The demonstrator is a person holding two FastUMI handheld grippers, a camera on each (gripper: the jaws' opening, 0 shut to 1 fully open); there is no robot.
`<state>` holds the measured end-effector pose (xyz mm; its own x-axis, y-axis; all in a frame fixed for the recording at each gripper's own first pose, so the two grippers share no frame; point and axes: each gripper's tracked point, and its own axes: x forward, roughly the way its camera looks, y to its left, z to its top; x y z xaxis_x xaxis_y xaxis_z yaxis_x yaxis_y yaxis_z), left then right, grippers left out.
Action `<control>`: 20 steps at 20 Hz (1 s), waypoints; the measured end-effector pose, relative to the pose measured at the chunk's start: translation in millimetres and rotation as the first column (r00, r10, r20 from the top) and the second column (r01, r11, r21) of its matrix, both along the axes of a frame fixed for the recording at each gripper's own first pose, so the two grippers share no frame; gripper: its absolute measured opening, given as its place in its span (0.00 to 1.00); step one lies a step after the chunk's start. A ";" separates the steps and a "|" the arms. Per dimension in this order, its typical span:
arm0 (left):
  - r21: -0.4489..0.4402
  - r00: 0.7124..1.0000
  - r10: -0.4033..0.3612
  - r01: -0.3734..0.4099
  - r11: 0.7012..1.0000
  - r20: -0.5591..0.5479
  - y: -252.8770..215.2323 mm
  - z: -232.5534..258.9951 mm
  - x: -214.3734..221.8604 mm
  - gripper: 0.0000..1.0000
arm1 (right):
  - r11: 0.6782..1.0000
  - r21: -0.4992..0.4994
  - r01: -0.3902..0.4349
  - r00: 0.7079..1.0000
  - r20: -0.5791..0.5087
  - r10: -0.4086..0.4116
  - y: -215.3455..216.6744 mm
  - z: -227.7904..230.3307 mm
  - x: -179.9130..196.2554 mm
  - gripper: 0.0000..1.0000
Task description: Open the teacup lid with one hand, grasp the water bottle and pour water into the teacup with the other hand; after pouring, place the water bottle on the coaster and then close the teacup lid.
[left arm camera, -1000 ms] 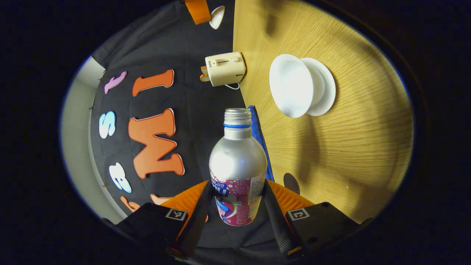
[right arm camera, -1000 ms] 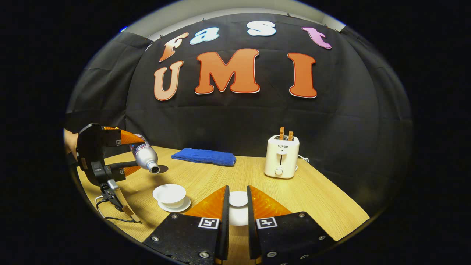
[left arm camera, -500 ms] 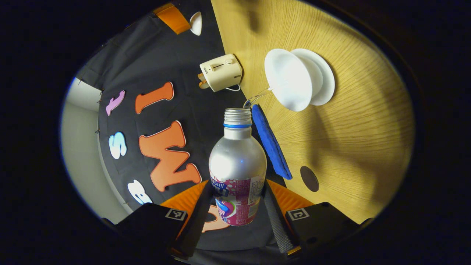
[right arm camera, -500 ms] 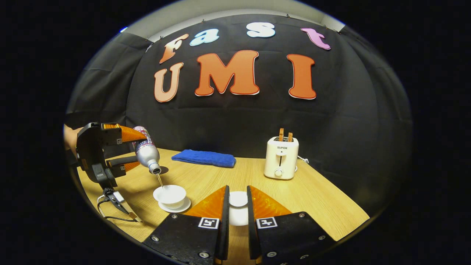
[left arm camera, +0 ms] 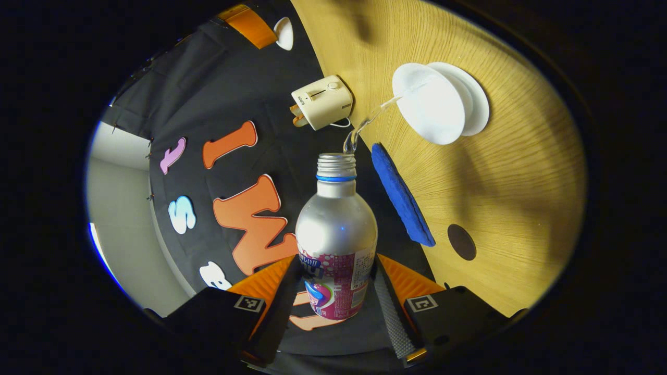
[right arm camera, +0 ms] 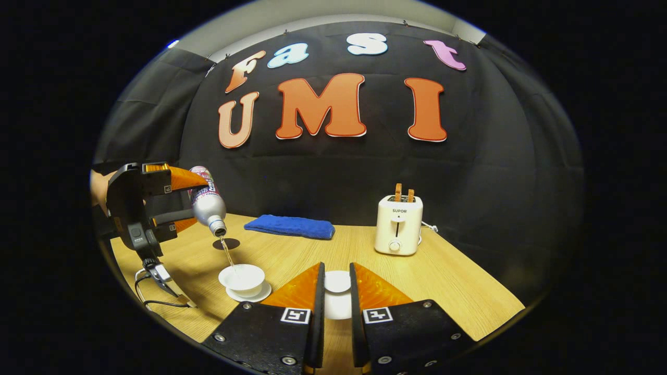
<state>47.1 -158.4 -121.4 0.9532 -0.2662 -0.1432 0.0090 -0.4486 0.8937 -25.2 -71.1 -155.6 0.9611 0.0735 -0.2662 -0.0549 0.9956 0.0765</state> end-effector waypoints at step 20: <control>0.119 0.998 -0.048 0.043 0.992 0.040 -6.3 -3.0 6.5 0.82 | 1.000 -0.001 -0.002 1.000 -0.005 0.002 -2.0 -5.4 2.5 0.22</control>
